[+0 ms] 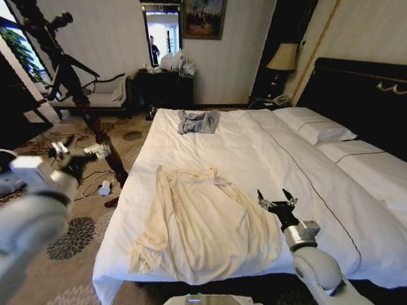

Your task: Pick up the clothes from the bed and hang them on the clothes hanger.

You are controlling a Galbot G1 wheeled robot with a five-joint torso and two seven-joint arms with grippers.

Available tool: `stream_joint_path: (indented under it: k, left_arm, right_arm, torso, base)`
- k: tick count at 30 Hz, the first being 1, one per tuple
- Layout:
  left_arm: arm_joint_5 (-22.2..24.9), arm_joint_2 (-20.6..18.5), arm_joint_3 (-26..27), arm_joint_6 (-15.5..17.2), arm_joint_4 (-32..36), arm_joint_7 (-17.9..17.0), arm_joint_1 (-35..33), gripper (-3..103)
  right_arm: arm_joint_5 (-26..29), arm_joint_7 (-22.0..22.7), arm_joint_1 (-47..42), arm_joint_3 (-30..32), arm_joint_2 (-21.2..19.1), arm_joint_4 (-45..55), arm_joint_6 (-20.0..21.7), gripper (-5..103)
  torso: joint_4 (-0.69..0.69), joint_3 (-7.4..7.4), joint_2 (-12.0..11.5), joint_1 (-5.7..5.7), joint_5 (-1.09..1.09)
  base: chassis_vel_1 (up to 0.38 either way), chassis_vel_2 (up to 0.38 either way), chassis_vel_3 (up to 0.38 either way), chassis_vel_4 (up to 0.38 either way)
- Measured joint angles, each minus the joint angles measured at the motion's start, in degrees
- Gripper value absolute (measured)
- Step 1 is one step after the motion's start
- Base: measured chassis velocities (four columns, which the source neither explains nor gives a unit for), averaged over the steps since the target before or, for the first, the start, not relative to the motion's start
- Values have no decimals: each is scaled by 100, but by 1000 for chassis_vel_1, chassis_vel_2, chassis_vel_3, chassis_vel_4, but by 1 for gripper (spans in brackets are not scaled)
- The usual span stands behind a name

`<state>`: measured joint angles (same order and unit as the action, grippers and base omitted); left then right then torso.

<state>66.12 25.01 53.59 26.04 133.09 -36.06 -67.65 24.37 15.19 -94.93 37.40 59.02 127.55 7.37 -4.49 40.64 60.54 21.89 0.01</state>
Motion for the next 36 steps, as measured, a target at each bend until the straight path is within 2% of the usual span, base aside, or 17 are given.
stream_joint_path:
  k: [1, 5, 7, 10, 14, 15, 17, 18, 19, 22, 30, 32, 34, 36]
  left_arm:
    - [0, 0, 0, 0, 0, 0, 0, 100]
    - [370, -540, 287, 1, -704, 341, 281, 100]
    - [485, -619, 349, -45, -827, 403, 292, 100]
    - [954, -872, 501, -321, -1246, 669, 360, 100]
    - [963, -990, 567, -562, -1601, 885, 382, 100]
    - [939, -1022, 424, -636, -1817, 949, 521, 100]
    - [850, -1038, -47, -706, -2142, 1034, 921, 100]
    - [850, -1038, -47, -706, -2142, 1034, 921, 100]
    - [832, -1041, -264, -727, -2307, 1057, 1125, 100]
    - [762, -1050, -638, -815, -2787, 1148, 1470, 100]
    - [776, -1035, -795, -942, -3206, 1283, 1629, 100]
    - [699, -774, -826, -959, -2945, 1317, 1322, 100]
    - [654, -670, -860, -980, -2879, 1318, 1283, 100]
    - [480, -209, -1205, -1111, -2734, 1314, 1349, 100]
  right_arm:
    - [0, 0, 0, 0, 0, 0, 0, 100]
    - [-71, -2, -73, 2, 31, 5, -28, 100]
    - [-72, -2, -74, -3, 27, -4, -34, 100]
    - [-24, 0, -40, -60, 6, -16, -34, 100]
    - [-15, 0, 54, -150, -19, -56, -33, 100]
    - [-31, 1, 65, -170, -20, -78, -34, 100]
    - [-49, 0, 23, -166, -12, -82, -45, 100]
    - [-49, 0, 23, -166, -12, -82, -45, 100]
    - [-58, 0, 8, -164, -9, -82, -50, 100]
    - [-65, -1, 25, -165, -3, -81, -51, 100]
    - [-59, -2, 39, -160, -10, -101, -51, 100]
    - [-40, 1, 127, -173, 13, -129, -42, 100]
    - [-24, 3, 154, -183, 17, -138, -33, 100]
    - [33, 18, 235, -205, 17, -163, -2, 100]
  torso:
    - [0, 0, 0, 0, 0]
    - [4, 0, 0, 0, -3]
    - [5, 0, 0, -1, -3]
    - [4, 0, 0, 0, -2]
    - [4, 0, 0, 0, 0]
    - [7, 0, 0, 0, 0]
    - [5, 0, 0, -1, -4]
    - [5, 0, 0, -1, -4]
    - [-1, 0, 0, 0, -4]
    - [2, 0, 0, 0, -2]
    - [4, 0, 0, 0, -1]
    - [3, -1, 0, 0, -1]
    - [3, -1, 0, 0, -1]
    - [5, -1, 0, 0, 0]
  base:
    - [0, 0, 0, 0]
    - [0, 0, 0, 0]
    - [0, 0, 0, 0]
    - [0, 0, 0, 0]
    - [0, 0, 0, 0]
    - [0, 0, 0, 0]
    - [0, 0, 0, 0]
    - [0, 0, 0, 0]
    - [0, 0, 0, 0]
    - [0, 0, 0, 0]
    - [0, 0, 0, 0]
    - [0, 0, 0, 0]
    - [0, 0, 0, 0]
    - [0, 0, 0, 0]
